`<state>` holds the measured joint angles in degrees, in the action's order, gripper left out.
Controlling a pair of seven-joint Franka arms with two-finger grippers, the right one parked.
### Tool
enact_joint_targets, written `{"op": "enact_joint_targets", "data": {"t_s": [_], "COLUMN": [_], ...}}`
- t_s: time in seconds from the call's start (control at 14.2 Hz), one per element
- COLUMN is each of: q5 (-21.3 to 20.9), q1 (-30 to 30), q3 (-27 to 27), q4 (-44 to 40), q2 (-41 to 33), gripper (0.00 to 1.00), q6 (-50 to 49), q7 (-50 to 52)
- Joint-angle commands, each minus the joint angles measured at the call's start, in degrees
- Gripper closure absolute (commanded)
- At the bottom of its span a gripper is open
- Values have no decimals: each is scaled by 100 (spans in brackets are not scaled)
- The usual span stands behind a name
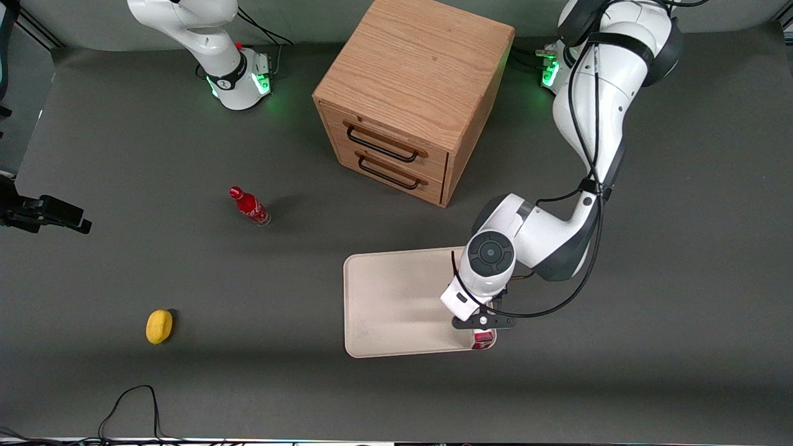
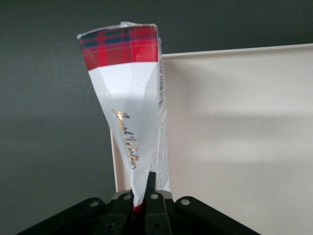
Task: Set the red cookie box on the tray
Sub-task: 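Lower the cookie box onto the tray and open the left gripper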
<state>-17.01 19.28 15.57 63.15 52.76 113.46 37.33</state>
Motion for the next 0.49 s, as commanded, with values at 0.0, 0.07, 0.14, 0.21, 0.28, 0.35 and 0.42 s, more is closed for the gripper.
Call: {"op": "enact_joint_targets", "data": {"t_s": [0.0, 0.07, 0.14, 0.21, 0.28, 0.35, 0.42], "q5": [5, 5, -21, -13, -4, -4, 5], "q1": [111, 111, 111, 111, 102, 102, 102], "q3": [-89, -89, -98, -98, -98, -89, -98], "q4": [-163, -102, -5, 31, 66, 75, 84], "q2": [50, 41, 33, 15, -2, -29, -107], "gripper": [100, 54, 1, 0, 0, 0, 0], "q6": [0, 1, 35, 184, 246, 247, 229], "q7": [143, 143, 117, 134, 143, 152, 126]}}
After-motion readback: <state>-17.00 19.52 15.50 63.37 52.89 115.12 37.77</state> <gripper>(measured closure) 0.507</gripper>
